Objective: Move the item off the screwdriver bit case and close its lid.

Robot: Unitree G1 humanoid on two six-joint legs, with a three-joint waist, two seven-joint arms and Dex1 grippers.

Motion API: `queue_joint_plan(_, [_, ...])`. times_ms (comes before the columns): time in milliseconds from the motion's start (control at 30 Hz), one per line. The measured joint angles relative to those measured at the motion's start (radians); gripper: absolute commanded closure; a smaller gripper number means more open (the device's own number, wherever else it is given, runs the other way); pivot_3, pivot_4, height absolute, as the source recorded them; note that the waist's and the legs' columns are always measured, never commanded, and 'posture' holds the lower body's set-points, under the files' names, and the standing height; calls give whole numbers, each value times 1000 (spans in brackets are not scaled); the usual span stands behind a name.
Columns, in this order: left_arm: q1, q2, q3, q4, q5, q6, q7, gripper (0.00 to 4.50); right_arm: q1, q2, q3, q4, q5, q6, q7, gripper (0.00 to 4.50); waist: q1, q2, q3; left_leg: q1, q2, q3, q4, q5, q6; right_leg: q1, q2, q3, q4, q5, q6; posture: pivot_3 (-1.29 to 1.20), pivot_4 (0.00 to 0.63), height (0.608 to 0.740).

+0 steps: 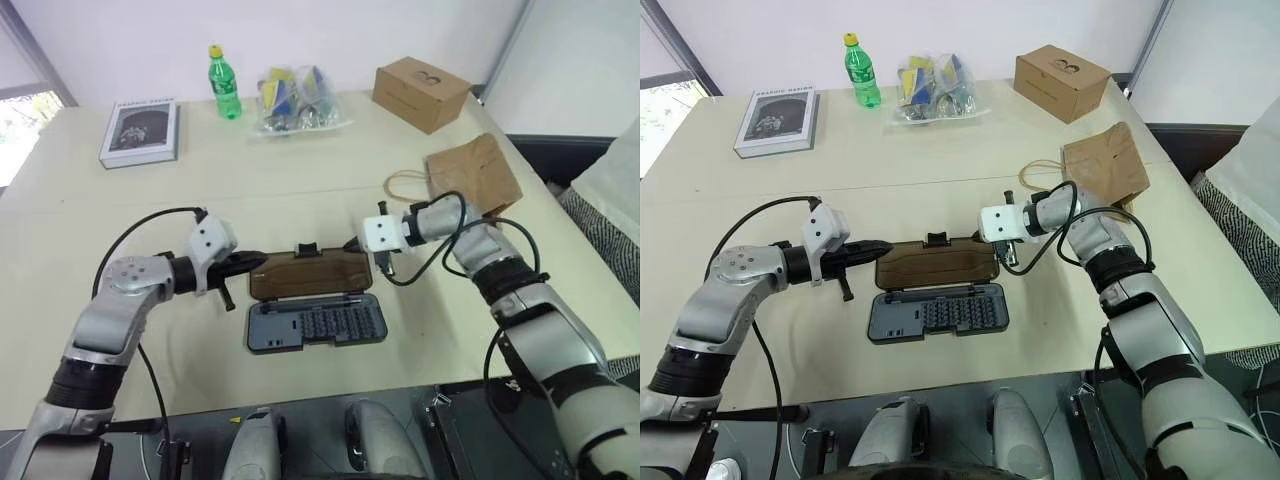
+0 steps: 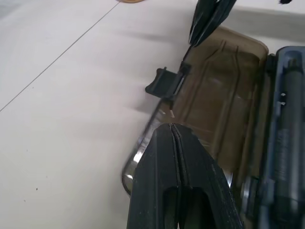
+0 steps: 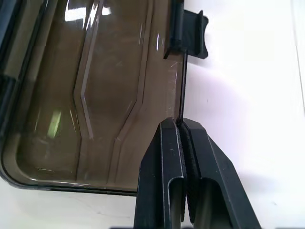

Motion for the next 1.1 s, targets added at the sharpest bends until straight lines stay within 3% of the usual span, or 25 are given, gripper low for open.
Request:
queue_joint_plan(300, [22, 1, 1, -20, 0, 1, 15, 4500, -45, 20, 0, 110, -50, -114, -44, 4454, 0, 0, 0, 0, 0, 0, 0, 0, -1, 0, -1, 0, 1, 0, 0, 0, 150, 740])
queue_joint_plan(1100, [10, 0, 0, -21, 1, -1, 14, 4500, -13, -11, -23, -17, -49, -29, 5, 4454, 1, 0, 0, 0, 0, 0, 0, 0, -1, 0, -1, 0, 1, 0, 0, 0, 150, 740])
